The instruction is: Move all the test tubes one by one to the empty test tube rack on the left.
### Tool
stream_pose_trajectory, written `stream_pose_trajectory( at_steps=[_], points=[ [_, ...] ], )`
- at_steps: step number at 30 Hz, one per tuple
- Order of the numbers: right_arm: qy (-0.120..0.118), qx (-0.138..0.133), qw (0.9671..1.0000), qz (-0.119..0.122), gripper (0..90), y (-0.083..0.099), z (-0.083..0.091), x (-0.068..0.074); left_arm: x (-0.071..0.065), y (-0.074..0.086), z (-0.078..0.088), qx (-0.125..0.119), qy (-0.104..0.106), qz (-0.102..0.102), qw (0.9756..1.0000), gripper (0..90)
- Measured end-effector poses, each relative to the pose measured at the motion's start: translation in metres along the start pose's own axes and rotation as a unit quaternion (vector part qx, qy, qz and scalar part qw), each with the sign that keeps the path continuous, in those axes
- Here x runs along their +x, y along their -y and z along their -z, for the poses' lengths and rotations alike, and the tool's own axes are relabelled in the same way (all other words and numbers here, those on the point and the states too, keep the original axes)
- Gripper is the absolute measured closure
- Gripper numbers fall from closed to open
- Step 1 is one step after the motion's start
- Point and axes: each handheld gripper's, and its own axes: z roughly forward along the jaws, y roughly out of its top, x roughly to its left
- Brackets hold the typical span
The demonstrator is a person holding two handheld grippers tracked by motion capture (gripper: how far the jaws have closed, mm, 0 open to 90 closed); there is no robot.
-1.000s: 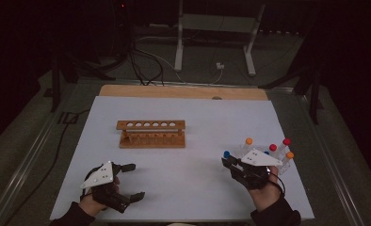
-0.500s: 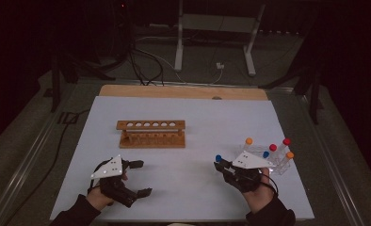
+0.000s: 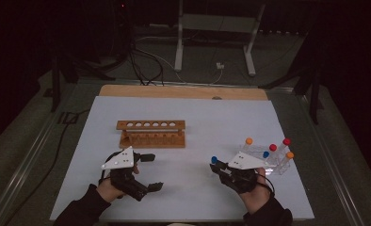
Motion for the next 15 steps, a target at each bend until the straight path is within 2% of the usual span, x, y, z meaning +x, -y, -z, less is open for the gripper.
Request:
stream_pose_trajectory(
  at_steps=[6, 12, 15],
  points=[
    [-0.006, -0.001, 1.0000, 0.002, 77.1, -0.002, -0.001, 0.003, -0.004, -0.016, -0.011, 0.001, 0.003, -0.005, 1.0000, 0.5],
    [-0.013, -0.002, 0.9999, 0.001, 77.1, -0.004, -0.002, 0.005, -0.005, -0.032, -0.022, 0.001, 0.025, -0.003, 0.9997, 0.5],
    [-0.016, -0.004, 0.9999, 0.001, 77.2, -0.004, -0.002, 0.007, -0.006, -0.039, -0.028, 0.002, 0.029, -0.007, 0.9995, 0.5]
  ],
)
